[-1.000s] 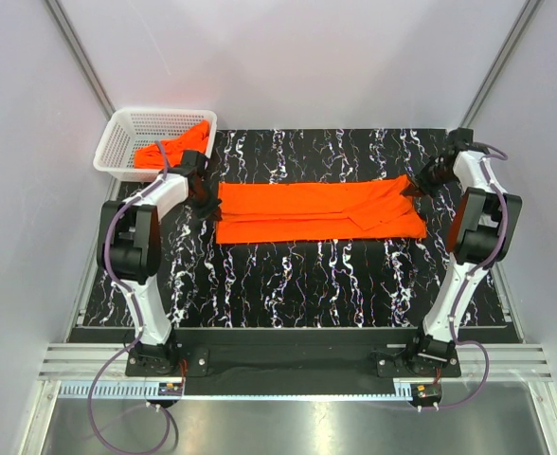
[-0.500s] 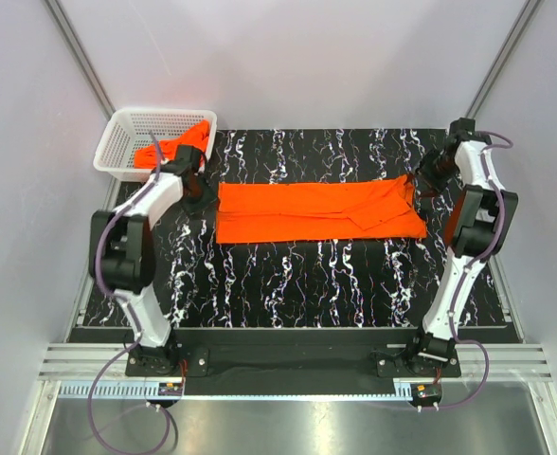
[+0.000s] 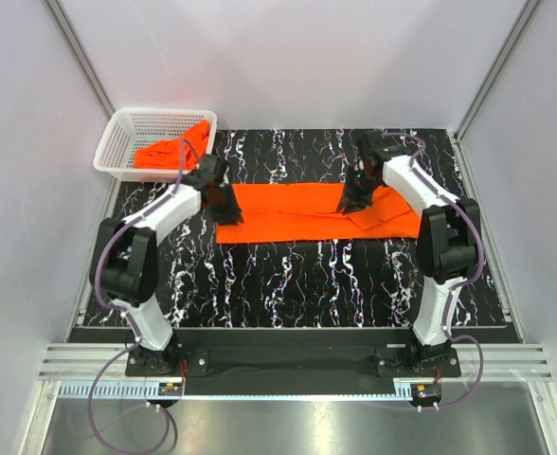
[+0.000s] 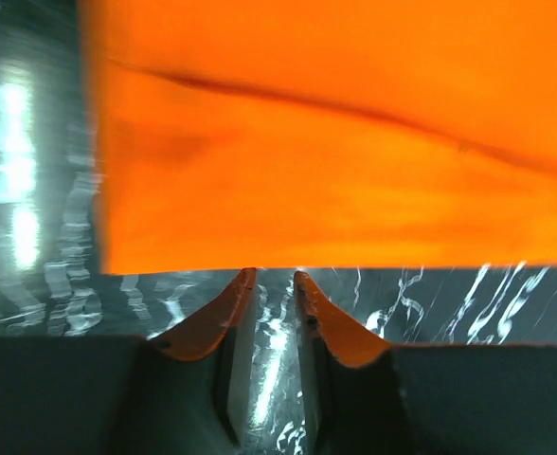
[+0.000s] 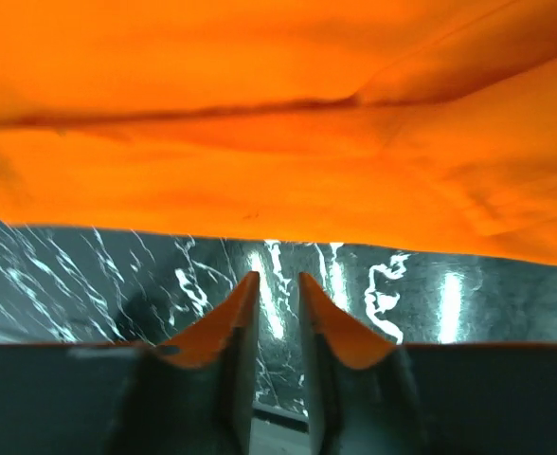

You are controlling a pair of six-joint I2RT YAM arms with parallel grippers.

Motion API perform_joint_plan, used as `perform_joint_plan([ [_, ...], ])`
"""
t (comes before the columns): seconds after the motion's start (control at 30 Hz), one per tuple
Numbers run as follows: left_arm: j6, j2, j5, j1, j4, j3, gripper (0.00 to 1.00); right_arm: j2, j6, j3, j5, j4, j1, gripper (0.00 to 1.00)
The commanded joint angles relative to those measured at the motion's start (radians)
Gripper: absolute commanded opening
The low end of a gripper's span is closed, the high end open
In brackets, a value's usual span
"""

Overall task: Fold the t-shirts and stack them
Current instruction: Fold the tshirt

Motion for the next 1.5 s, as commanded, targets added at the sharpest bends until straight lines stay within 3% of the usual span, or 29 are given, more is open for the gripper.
perform_joint_plan([
  [0.0, 0.037, 0.085, 0.095, -0.035, 0.036, 0.051, 0.25, 0.002, 0.02, -0.028, -0.012, 0.046, 0.009, 0.24],
  [0.07, 0.043, 0.116, 0.118, -0.035, 0.036, 0.079, 0.25, 0.025, 0.011, -0.036, -0.004, 0.061, 0.022, 0.13],
  [0.23, 0.068, 0.194, 0.111, -0.035, 0.029, 0.122, 0.24, 0.054, 0.011, -0.049, 0.029, 0.093, 0.028, 0.0],
  [0.7, 0.106, 0.262, 0.106, 0.005, -0.017, 0.117, 0.23, 0.172, 0.036, 0.009, 0.051, 0.107, 0.028, 0.0],
  [1.47, 0.138, 0.199, 0.123, 0.033, -0.044, 0.102, 0.23, 0.338, 0.019, 0.24, 0.076, 0.086, 0.013, 0.0],
])
